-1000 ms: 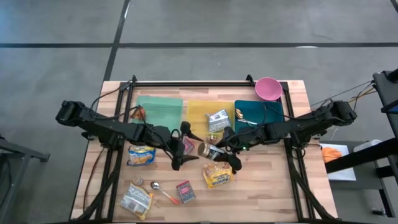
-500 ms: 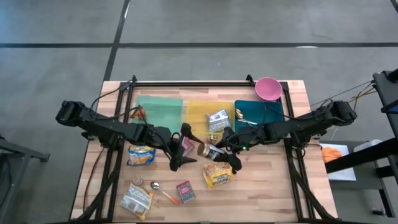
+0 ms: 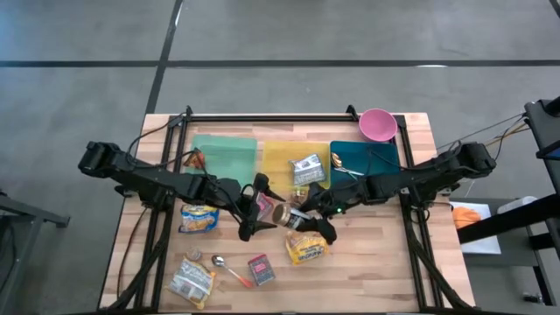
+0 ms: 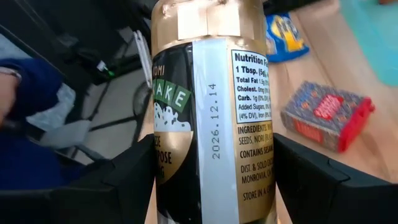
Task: Pick & Place Food Item
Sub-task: Put the gold seasoning bottle into the green bin
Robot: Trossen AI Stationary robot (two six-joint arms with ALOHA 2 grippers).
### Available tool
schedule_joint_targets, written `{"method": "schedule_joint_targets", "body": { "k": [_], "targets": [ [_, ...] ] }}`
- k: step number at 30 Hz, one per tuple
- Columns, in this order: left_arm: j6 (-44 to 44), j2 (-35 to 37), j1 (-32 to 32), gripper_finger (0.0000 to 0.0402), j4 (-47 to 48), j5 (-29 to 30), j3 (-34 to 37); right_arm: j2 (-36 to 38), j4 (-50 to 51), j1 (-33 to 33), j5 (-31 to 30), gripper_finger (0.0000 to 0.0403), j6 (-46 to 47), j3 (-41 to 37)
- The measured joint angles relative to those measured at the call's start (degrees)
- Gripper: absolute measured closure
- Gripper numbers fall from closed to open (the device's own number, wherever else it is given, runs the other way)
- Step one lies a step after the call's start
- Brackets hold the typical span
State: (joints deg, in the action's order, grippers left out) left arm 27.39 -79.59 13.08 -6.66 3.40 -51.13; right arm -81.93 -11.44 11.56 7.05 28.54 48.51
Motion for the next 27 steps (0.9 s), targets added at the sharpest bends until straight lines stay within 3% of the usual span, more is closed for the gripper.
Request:
{"method": "schedule_joint_targets", "body": {
  "k": [6,17,27],
  "targets": [
    [1.9,0.0,0.0,0.0020,-0.8,0.0,0.0,0.0,-1.6,-0.5,1.2,0.0136,1.3,0.0],
    [15.9,0.0,0.9,0.0020,-0.2,0.2,0.0,-0.3,-3.9,-0.8,2.5,0.0136,1.3,0.0],
    [17.8,0.0,1.7,0.0021,-0.9,-4.3,-0.3,-5.4,-7.8,-1.6,6.3,0.0136,3.1,0.0]
  ]
}}
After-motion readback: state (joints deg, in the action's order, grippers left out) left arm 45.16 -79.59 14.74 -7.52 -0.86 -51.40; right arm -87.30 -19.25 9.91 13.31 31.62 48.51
